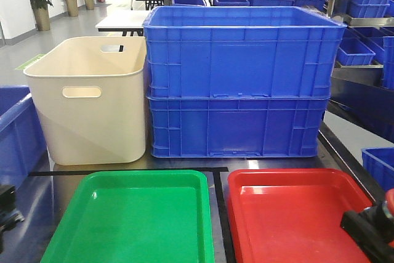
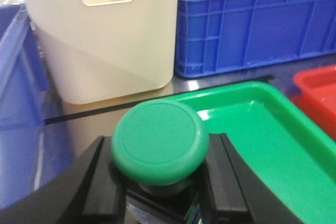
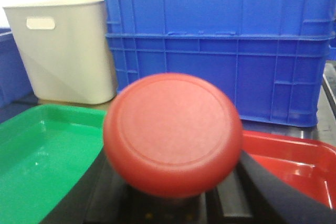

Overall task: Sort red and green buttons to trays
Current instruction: 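Lower the green button into the green tray and red into red tray, then open both grippers to release the buttons and withdraw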

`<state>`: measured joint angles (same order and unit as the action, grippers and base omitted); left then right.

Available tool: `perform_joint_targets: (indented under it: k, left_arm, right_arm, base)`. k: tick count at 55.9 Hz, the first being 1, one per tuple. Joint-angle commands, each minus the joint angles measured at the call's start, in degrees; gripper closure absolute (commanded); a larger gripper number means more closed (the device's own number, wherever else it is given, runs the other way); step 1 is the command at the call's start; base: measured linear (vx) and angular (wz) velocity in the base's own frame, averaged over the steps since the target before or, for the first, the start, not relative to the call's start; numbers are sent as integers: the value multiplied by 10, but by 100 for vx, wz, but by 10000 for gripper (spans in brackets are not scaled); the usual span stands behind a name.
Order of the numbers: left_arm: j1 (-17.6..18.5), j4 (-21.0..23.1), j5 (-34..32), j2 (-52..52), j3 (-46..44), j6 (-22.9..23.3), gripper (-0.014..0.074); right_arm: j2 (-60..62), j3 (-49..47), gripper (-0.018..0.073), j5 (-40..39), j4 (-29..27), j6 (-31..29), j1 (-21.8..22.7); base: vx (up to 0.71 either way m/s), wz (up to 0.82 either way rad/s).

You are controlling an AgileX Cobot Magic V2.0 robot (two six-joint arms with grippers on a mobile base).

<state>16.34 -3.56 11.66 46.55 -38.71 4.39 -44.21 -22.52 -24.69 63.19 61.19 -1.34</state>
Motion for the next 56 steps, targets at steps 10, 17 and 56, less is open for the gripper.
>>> perform_joint_targets:
  k: [10,17,56]
  left_arm:
    - [9,23,-202,128,-16,7,595]
    - [50,22,-271,190,-16,7,595]
    - [150,7,-361,372,-17,5,573]
  right_arm:
    - [-72,-18,568,-84,-22,-101,1]
    - [-108,-18,568,-107,-53,-132,1]
    - [-268,-18,522,-145,-261,-386,1]
  base:
    - [0,0]
    - [0,0]
    - [0,0]
